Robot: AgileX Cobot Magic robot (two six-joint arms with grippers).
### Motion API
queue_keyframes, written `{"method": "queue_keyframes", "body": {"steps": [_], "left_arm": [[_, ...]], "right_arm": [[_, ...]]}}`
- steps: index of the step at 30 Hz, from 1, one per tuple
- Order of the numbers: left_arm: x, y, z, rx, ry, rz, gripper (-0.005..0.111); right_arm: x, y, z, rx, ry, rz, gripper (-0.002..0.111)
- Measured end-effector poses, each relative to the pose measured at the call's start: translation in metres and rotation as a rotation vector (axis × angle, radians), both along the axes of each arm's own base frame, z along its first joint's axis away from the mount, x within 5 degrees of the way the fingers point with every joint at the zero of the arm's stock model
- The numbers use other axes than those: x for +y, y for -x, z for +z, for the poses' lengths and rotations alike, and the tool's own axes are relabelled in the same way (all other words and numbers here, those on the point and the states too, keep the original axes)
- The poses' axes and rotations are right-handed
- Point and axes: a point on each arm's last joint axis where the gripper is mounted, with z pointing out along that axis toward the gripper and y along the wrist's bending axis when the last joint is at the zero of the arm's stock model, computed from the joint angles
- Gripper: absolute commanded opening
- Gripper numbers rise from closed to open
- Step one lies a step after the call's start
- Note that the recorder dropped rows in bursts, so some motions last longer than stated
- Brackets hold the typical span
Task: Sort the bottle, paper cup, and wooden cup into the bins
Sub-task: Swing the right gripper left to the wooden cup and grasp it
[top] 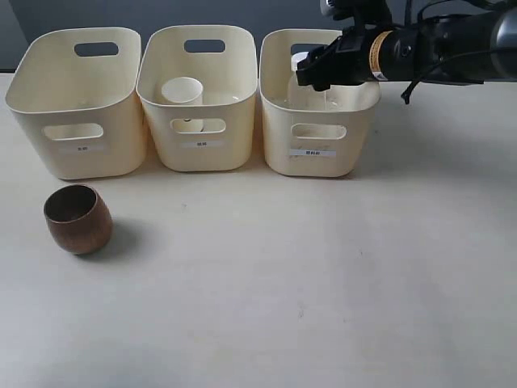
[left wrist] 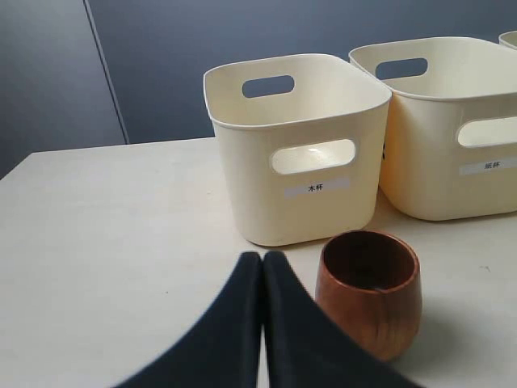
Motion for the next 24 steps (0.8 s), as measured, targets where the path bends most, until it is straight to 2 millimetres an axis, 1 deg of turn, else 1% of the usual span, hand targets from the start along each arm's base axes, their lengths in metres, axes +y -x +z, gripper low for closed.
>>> {"method": "queue_keyframes", "body": {"steps": [4, 6, 11, 14, 16, 18, 19, 21, 22, 24], "left_arm": [[0.0, 0.0, 0.0, 0.0, 0.0, 0.0, 0.0], [0.0, 0.0, 0.0, 0.0, 0.0, 0.0, 0.0], [0.0, 0.0, 0.0, 0.0, 0.0, 0.0, 0.0], [0.0, 0.0, 0.0, 0.0, 0.0, 0.0, 0.0], [0.0, 0.0, 0.0, 0.0, 0.0, 0.0, 0.0], [0.0, 0.0, 0.0, 0.0, 0.0, 0.0, 0.0], [0.0, 0.0, 0.0, 0.0, 0.0, 0.0, 0.0], [0.0, 0.0, 0.0, 0.0, 0.0, 0.0, 0.0], [0.0, 0.0, 0.0, 0.0, 0.0, 0.0, 0.0], [0.0, 0.0, 0.0, 0.0, 0.0, 0.0, 0.0]], "right_arm": [[0.001, 0.001, 0.003, -0.005, -0.011, 0.013, 0.064], [0.001, 0.003, 0.011, -0.022, -0.024, 0.021, 0.064], [0.003, 0.012, 0.044, -0.082, -0.083, 0.06, 0.064], [0.01, 0.022, 0.062, -0.127, -0.101, 0.119, 0.064], [0.021, 0.032, 0.073, -0.16, -0.108, 0.202, 0.064], [0.037, 0.047, 0.08, -0.182, -0.112, 0.298, 0.064], [0.048, 0.057, 0.083, -0.194, -0.108, 0.361, 0.064], [0.064, 0.071, 0.085, -0.208, -0.093, 0.441, 0.064], [0.076, 0.082, 0.086, -0.217, -0.084, 0.492, 0.064], [0.09, 0.097, 0.086, -0.228, -0.067, 0.562, 0.064]]}}
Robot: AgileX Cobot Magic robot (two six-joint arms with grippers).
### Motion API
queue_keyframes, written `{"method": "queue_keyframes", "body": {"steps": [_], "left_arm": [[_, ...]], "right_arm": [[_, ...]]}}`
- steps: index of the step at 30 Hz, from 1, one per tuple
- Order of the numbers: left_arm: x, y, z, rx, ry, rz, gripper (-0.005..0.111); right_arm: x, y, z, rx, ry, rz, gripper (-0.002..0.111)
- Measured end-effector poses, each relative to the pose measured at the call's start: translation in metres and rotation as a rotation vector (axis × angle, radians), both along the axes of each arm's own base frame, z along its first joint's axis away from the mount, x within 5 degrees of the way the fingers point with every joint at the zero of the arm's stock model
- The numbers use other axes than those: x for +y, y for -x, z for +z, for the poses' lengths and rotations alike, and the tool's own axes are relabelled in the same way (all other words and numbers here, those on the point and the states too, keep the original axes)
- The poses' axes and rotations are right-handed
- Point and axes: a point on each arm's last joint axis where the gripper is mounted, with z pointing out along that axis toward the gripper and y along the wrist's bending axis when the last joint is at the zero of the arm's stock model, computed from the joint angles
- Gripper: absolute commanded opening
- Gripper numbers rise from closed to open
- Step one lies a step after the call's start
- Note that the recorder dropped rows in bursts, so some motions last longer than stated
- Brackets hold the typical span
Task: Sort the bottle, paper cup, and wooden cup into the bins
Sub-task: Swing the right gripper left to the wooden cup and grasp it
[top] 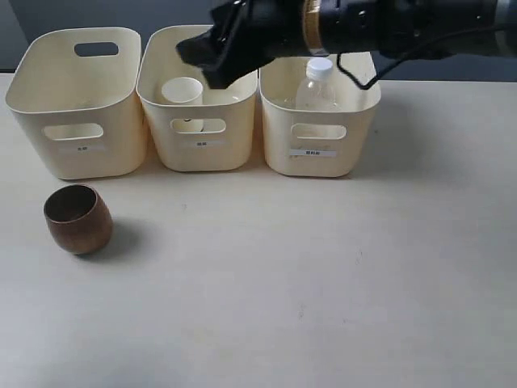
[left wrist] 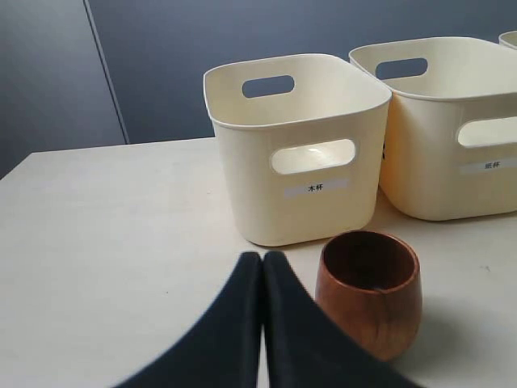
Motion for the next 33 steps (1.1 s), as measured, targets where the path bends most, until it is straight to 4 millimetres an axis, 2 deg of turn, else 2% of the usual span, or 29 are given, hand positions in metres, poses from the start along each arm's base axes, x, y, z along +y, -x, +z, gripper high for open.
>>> {"method": "queue_keyframes", "body": {"steps": [7, 11, 17, 21, 26, 33], "left_arm": [[0.0, 0.0, 0.0, 0.0, 0.0, 0.0, 0.0], [0.0, 0.0, 0.0, 0.0, 0.0, 0.0, 0.0], [0.0, 0.0, 0.0, 0.0, 0.0, 0.0, 0.0], [0.0, 0.0, 0.0, 0.0, 0.0, 0.0, 0.0], [0.0, 0.0, 0.0, 0.0, 0.0, 0.0, 0.0], [0.0, 0.0, 0.0, 0.0, 0.0, 0.0, 0.0]], "right_arm": [[0.052, 0.048, 0.002, -0.086, 0.053, 0.212, 0.064], [0.077, 0.056, -0.003, -0.112, 0.074, 0.283, 0.064], [0.11, 0.05, -0.032, -0.015, 0.077, 0.352, 0.064], [0.127, 0.047, -0.059, 0.04, 0.094, 0.4, 0.064], [0.143, 0.055, -0.089, 0.087, 0.124, 0.459, 0.063], [0.157, 0.073, -0.117, 0.133, 0.16, 0.517, 0.063]]}}
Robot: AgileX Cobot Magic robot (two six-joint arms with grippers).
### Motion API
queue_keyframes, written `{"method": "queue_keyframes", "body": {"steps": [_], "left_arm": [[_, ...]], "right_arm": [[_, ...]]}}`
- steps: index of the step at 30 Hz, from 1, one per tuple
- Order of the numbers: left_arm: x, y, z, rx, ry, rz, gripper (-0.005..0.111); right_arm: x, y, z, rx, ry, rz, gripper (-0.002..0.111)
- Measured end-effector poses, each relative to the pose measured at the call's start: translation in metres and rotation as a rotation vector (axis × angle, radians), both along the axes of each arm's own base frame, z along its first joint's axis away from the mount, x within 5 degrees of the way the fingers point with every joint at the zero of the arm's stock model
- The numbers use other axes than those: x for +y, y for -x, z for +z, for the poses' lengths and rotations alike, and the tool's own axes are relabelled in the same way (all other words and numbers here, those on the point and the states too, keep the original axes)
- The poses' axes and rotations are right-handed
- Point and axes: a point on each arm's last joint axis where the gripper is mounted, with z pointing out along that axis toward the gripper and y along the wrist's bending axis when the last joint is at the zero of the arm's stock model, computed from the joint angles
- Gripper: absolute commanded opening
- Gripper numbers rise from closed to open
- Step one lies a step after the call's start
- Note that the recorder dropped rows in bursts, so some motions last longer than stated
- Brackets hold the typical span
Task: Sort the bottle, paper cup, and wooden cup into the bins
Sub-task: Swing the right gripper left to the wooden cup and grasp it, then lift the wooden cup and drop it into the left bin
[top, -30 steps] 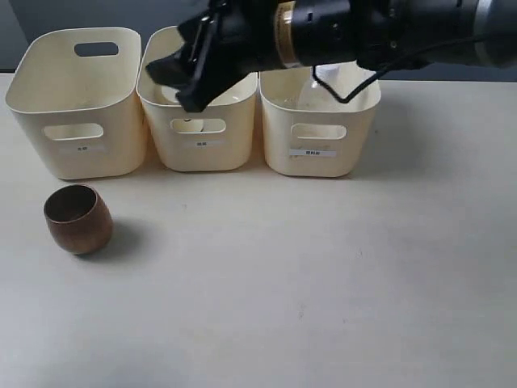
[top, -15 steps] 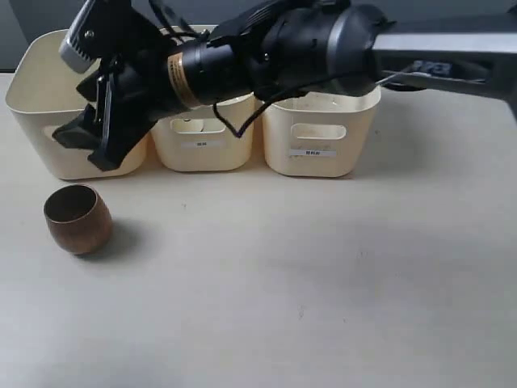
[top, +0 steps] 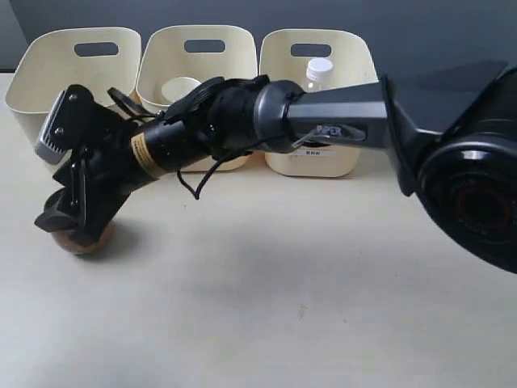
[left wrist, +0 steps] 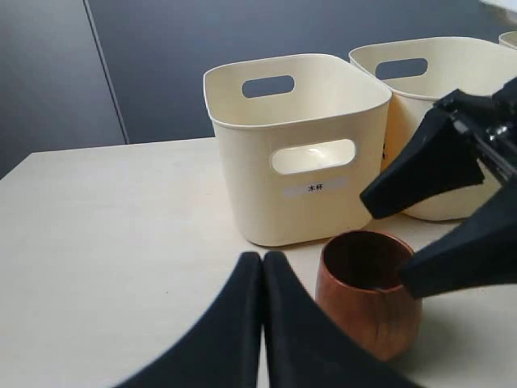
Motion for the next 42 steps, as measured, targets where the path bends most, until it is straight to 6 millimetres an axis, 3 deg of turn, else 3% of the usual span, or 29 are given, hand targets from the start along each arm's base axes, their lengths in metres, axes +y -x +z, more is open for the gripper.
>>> {"method": "queue_keyframes", "body": {"steps": [5, 18, 20, 24, 25, 32, 36, 38, 42], "left_arm": [[0.0, 0.0, 0.0, 0.0, 0.0, 0.0, 0.0], [0.0, 0.0, 0.0, 0.0, 0.0, 0.0, 0.0], [0.0, 0.0, 0.0, 0.0, 0.0, 0.0, 0.0], [0.0, 0.0, 0.0, 0.0, 0.0, 0.0, 0.0], [0.0, 0.0, 0.0, 0.0, 0.0, 0.0, 0.0], [0.0, 0.0, 0.0, 0.0, 0.0, 0.0, 0.0], [0.0, 0.0, 0.0, 0.0, 0.0, 0.0, 0.0], [0.0, 0.0, 0.0, 0.0, 0.0, 0.0, 0.0], [0.0, 0.0, 0.0, 0.0, 0.0, 0.0, 0.0]], "right_arm": [[0.006, 0.01, -0.009, 0.017, 0.013, 0.031, 0.063], [0.007, 0.008, -0.043, 0.075, 0.076, 0.007, 0.062], [0.007, 0.008, -0.046, 0.081, 0.08, 0.003, 0.05], [0.008, 0.007, -0.046, 0.095, 0.085, -0.016, 0.006], [0.008, 0.007, -0.046, 0.096, 0.086, -0.019, 0.0], [0.008, 0.007, -0.045, 0.097, 0.085, -0.026, 0.001], [0.007, 0.006, -0.022, 0.061, 0.049, -0.038, 0.001], [0.006, 0.004, 0.0, 0.027, 0.014, -0.057, 0.001], [-0.006, -0.004, 0.07, -0.08, -0.105, -0.135, 0.001]]}}
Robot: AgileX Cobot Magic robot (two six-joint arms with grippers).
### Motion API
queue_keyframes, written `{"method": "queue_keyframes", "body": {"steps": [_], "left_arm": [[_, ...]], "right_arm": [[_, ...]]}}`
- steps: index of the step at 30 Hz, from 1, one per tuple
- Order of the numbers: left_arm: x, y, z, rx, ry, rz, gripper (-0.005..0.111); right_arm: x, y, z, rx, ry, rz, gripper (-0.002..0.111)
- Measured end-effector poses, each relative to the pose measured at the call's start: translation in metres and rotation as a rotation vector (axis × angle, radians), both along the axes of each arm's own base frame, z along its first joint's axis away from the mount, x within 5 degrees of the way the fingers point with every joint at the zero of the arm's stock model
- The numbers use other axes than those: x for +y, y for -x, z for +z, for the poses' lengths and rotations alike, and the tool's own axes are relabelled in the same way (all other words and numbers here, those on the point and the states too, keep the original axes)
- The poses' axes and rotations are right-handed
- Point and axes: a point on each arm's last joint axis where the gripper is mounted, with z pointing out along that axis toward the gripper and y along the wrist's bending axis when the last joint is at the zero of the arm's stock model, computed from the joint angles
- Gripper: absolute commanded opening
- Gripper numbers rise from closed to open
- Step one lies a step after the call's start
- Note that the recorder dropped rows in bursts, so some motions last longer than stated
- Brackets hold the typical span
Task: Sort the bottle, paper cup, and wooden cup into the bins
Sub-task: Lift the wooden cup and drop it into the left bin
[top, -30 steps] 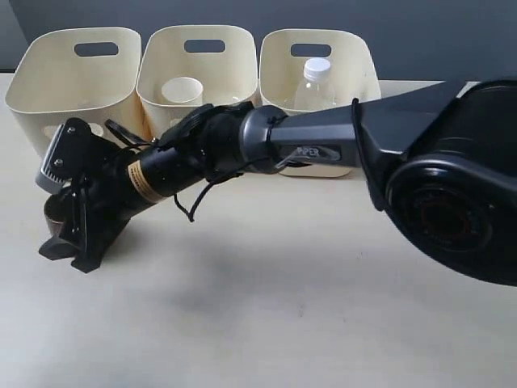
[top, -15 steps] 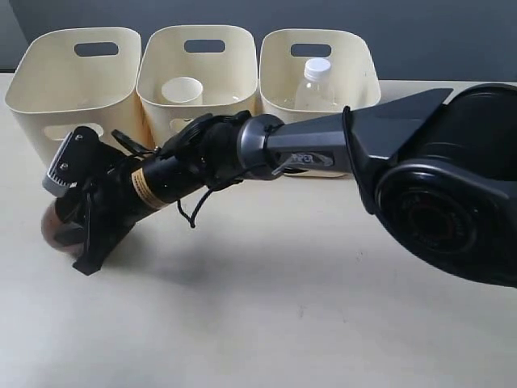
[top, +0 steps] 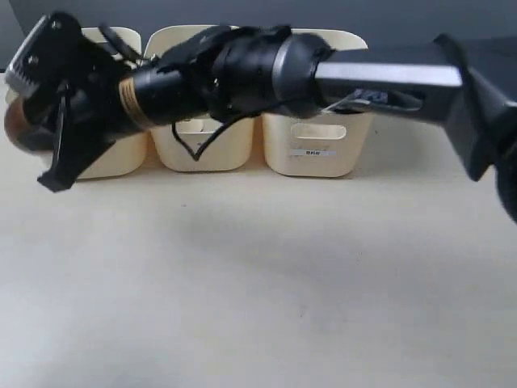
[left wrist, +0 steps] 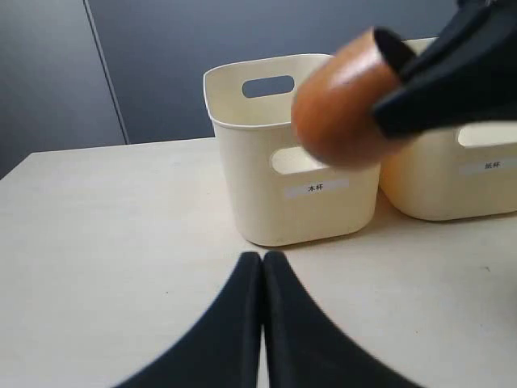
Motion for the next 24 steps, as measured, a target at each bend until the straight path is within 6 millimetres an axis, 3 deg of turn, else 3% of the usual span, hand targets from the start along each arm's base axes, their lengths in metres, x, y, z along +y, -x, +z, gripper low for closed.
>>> {"method": "queue_keyframes", "body": {"steps": [2, 7, 9, 12, 17, 19, 22, 24], "left_arm": [[0.0, 0.0, 0.0, 0.0, 0.0, 0.0, 0.0], [0.0, 0.0, 0.0, 0.0, 0.0, 0.0, 0.0], [0.0, 0.0, 0.0, 0.0, 0.0, 0.0, 0.0], [0.0, 0.0, 0.0, 0.0, 0.0, 0.0, 0.0], [0.0, 0.0, 0.0, 0.0, 0.0, 0.0, 0.0], [0.0, 0.0, 0.0, 0.0, 0.0, 0.0, 0.0], [0.0, 0.0, 0.0, 0.0, 0.0, 0.0, 0.0], [0.0, 0.0, 0.0, 0.0, 0.0, 0.0, 0.0]], "right_arm": [[-0.013, -0.024, 0.037, -0.042, -0.079, -0.077, 0.001], [-0.017, -0.073, 0.065, -0.096, -0.184, -0.204, 0.001], [-0.013, -0.089, 0.06, -0.097, -0.202, -0.229, 0.001], [-0.001, -0.109, 0.024, -0.063, -0.18, -0.252, 0.001], [0.009, -0.119, -0.024, -0.019, -0.125, -0.26, 0.001], [0.01, -0.119, -0.032, -0.006, -0.114, -0.262, 0.002], [0.011, -0.121, -0.039, 0.012, -0.105, -0.273, 0.013], [0.011, -0.121, -0.043, 0.019, -0.101, -0.276, 0.027]]}}
